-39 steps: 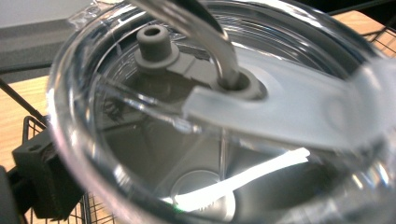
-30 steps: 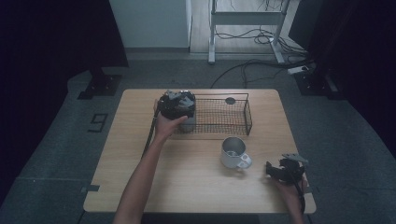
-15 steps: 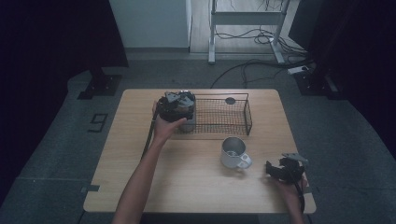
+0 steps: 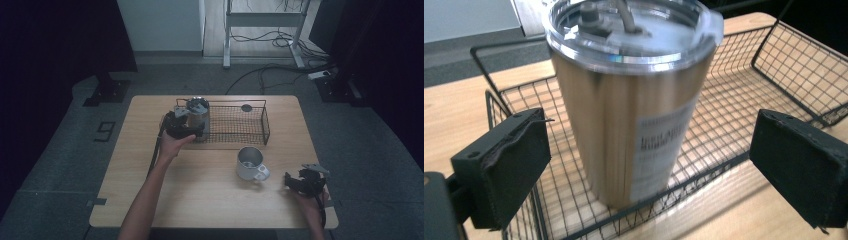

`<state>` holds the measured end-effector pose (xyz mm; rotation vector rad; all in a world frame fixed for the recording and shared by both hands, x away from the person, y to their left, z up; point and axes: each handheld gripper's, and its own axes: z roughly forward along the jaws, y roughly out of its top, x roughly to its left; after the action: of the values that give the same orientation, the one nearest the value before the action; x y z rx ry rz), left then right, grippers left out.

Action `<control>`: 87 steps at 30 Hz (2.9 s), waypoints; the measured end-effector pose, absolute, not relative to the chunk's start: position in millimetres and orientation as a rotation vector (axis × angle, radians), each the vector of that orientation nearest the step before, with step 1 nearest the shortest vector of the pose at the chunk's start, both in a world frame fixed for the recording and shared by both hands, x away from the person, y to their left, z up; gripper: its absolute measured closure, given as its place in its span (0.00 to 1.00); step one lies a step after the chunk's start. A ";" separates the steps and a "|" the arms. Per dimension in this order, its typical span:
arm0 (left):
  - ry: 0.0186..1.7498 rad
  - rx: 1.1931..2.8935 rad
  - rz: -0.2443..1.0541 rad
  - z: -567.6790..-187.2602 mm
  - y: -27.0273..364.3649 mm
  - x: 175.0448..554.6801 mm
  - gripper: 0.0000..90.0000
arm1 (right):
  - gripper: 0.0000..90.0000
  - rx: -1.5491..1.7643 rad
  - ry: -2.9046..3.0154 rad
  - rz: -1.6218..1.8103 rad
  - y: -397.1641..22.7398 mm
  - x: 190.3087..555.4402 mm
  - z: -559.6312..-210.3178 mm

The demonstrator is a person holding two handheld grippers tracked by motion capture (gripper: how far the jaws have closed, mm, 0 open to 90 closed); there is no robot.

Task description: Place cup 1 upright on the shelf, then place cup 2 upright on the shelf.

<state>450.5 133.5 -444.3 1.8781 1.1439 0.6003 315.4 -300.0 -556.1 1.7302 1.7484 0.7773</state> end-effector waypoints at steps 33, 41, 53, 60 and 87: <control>1.139 1.884 0.455 -490.8 183.9 342.3 0.07 | 0.12 1.729 1.750 0.780 -299.6 316.3 -555.9; 1.151 1.925 0.443 -507.3 191.9 328.8 0.08 | 0.12 1.730 1.751 0.779 -299.7 316.3 -555.8; 1.216 1.913 0.466 -519.5 203.7 325.0 0.09 | 0.12 1.727 1.755 0.781 -299.7 316.4 -555.8; 1.235 1.900 0.463 -523.0 203.5 325.6 0.09 | 0.13 1.716 1.771 0.796 -299.4 315.0 -555.5; 1.229 1.903 0.460 -523.6 198.1 322.3 0.10 | 0.14 1.565 1.773 1.183 -271.1 285.8 -492.7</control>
<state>322.3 198.1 -523.6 1.9025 1.2290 0.4601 285.8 -271.1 -492.7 1.5653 1.7729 1.1832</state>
